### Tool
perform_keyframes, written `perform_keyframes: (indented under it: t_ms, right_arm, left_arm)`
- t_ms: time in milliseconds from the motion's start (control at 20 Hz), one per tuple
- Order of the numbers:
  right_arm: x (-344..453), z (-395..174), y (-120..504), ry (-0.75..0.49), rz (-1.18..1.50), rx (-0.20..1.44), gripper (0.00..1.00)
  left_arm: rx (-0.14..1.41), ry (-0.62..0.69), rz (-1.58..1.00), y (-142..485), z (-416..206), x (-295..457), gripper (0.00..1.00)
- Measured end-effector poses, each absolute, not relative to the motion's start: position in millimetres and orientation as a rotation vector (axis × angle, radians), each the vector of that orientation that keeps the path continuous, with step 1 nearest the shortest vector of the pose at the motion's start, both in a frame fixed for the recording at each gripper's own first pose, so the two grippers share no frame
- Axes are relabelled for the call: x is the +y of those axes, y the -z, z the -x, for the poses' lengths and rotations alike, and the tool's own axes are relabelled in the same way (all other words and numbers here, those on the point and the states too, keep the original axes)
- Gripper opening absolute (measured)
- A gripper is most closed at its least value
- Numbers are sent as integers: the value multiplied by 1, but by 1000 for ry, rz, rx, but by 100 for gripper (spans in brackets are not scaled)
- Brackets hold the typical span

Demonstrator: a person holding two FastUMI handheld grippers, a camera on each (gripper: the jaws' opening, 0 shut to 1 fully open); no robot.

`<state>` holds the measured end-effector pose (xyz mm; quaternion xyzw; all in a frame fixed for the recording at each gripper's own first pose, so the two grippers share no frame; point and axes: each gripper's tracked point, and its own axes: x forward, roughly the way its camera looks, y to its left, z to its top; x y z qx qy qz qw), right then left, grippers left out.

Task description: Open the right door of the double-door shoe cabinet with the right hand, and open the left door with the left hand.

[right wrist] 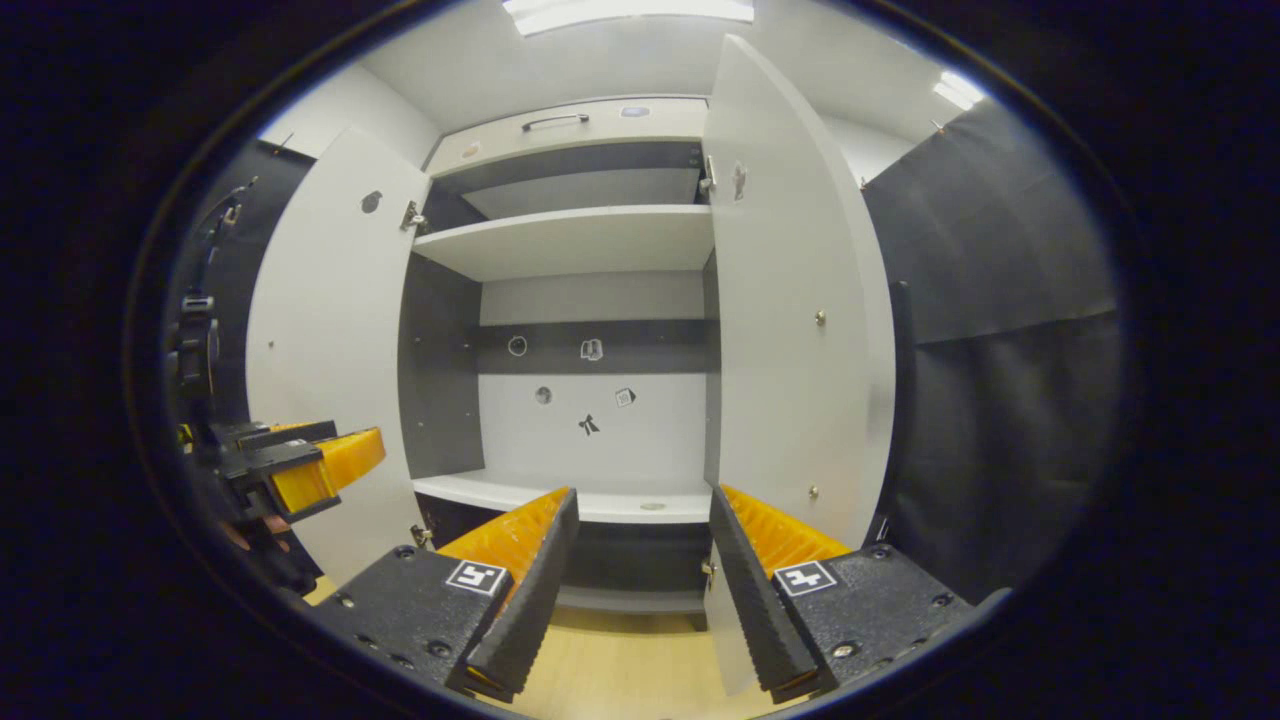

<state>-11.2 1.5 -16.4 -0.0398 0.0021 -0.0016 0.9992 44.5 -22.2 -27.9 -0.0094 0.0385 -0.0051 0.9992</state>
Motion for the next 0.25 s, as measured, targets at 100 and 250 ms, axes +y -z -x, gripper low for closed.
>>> perform_keyframes:
  t_ms: [100, 250]
  right_arm:
    - [2, 11, 17, 3, 78, 7, 83]
    - [3, 10, 15, 5, 76, 2, 83]
  left_arm:
    - [77, 5, 15, 27, -44, -21, 89]
    - [75, -4, 4, 25, -42, -18, 89]
